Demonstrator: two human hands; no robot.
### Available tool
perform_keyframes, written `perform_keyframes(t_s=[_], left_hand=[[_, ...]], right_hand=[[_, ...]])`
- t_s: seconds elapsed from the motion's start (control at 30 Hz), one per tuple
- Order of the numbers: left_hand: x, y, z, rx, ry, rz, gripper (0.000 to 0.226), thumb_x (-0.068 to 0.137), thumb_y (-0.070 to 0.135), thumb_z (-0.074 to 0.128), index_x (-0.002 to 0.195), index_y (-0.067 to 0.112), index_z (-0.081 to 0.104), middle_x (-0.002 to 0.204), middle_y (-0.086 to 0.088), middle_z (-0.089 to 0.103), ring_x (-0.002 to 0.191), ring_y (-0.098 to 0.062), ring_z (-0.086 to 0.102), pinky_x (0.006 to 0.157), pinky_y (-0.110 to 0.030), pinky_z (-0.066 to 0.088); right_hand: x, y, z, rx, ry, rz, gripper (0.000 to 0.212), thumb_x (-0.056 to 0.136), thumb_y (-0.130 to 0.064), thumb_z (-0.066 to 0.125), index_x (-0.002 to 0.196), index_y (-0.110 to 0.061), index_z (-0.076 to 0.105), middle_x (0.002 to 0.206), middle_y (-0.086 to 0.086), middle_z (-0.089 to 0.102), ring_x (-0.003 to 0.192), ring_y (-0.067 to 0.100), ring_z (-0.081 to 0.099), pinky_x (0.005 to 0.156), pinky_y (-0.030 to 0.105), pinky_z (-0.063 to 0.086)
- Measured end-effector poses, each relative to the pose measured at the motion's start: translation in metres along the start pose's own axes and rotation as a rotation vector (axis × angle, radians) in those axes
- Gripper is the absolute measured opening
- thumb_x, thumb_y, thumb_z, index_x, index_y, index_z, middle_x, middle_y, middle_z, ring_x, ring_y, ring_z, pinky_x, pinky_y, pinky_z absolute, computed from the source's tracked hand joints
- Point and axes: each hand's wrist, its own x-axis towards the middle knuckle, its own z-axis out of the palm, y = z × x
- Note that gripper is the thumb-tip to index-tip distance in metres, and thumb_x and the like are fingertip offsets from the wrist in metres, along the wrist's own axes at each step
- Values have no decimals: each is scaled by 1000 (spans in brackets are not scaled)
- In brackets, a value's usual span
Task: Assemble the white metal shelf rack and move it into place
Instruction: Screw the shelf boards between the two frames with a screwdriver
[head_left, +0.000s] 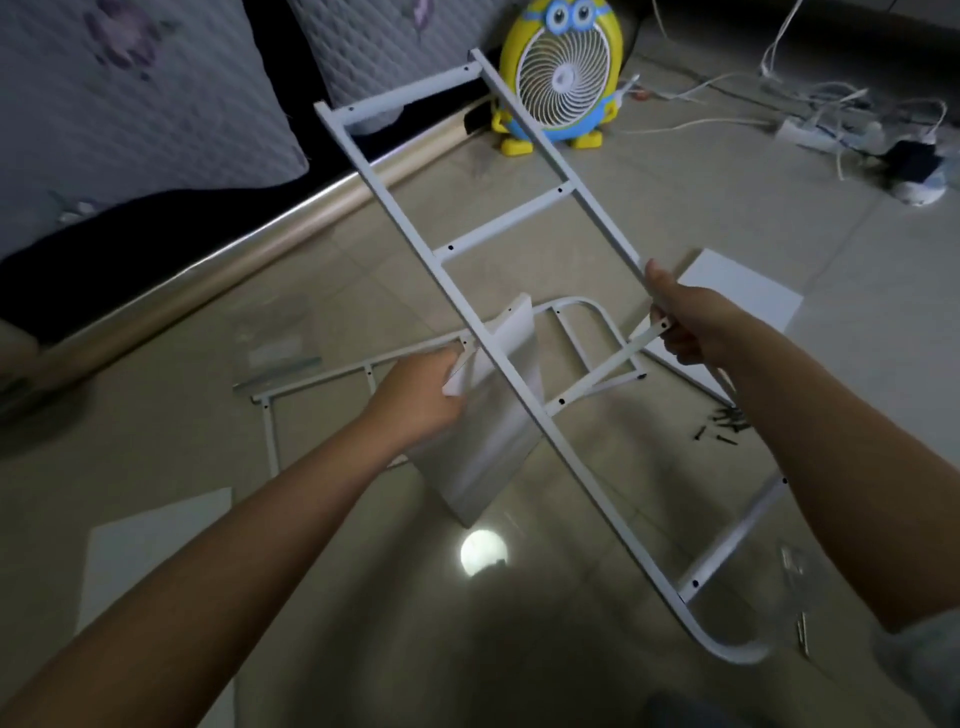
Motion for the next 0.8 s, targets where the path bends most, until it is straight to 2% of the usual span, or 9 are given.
perform_keyframes(t_s=[0.07, 0.17, 0.27, 0.33, 0.47, 0.57, 0.63, 0.7, 0.8], left_hand=[[-9, -9, 1, 1, -20, -20, 9, 75, 14, 56, 79, 10, 50, 75, -5, 52, 79, -29, 55, 59, -27, 31], [-21, -19, 2, -20, 56, -118, 12, 80, 8, 58, 92, 5, 60, 86, -10, 60, 81, -26, 57, 63, -25, 39], [-43, -23, 12, -119, 169, -179, 10, 87, 9, 56, 85, 0, 60, 77, -9, 59, 71, -19, 53, 54, -16, 35], [-52, -21, 19, -147, 232, -198, 12, 89, 10, 54, 82, 1, 58, 71, -5, 56, 68, -18, 51, 52, -11, 31], [-47, -19, 20, -197, 301, -230, 19, 88, 6, 57, 105, 0, 62, 89, -16, 64, 77, -18, 54, 53, -18, 29], [-47, -11, 20, -255, 400, -289, 24, 87, 4, 59, 111, 2, 63, 100, -16, 66, 86, -16, 55, 66, -11, 31], [-45, -5, 19, -264, 467, -354, 23, 86, 5, 61, 107, 1, 65, 100, -17, 65, 90, -21, 57, 66, -10, 30], [-45, 0, 15, -187, 504, -442, 17, 86, 10, 61, 99, 0, 67, 94, -16, 63, 88, -26, 58, 60, -16, 27], [-52, -2, 8, -36, 502, -534, 16, 86, 17, 62, 83, 1, 66, 85, -14, 62, 81, -27, 59, 58, -24, 29]], right_hand=[[-2, 4, 7, -55, -39, -7, 59, 84, -68, 37, 59, -15, 38, 39, -3, 28, 33, 11, 24, 39, 15, 21], [-3, 1, 17, -148, -102, -48, 58, 87, -64, 37, 60, -13, 39, 45, 0, 25, 42, 15, 21, 46, 21, 20], [-2, -4, 22, -268, -198, -129, 56, 91, -58, 35, 60, -12, 41, 38, 3, 33, 42, 17, 28, 48, 24, 27], [-3, -10, 25, -356, -245, -187, 50, 97, -48, 30, 63, -16, 46, 35, -2, 43, 40, 16, 37, 48, 25, 32], [9, -22, 33, -410, -317, -207, 33, 96, -28, 36, 76, -12, 58, 71, 8, 55, 50, 17, 43, 49, 24, 37], [18, -28, 40, -395, -326, -242, 27, 96, -27, 39, 93, -13, 61, 71, 8, 55, 53, 17, 41, 50, 26, 36], [19, -34, 45, -477, -271, -356, 36, 97, -36, 36, 99, -10, 62, 65, 8, 52, 51, 19, 42, 51, 27, 36], [17, -45, 52, -616, -207, -500, 53, 98, -42, 32, 95, 1, 62, 65, 10, 56, 52, 23, 47, 57, 29, 42], [14, -54, 63, -752, -148, -704, 62, 97, -45, 30, 91, 10, 57, 82, 24, 62, 66, 33, 56, 69, 33, 42]])
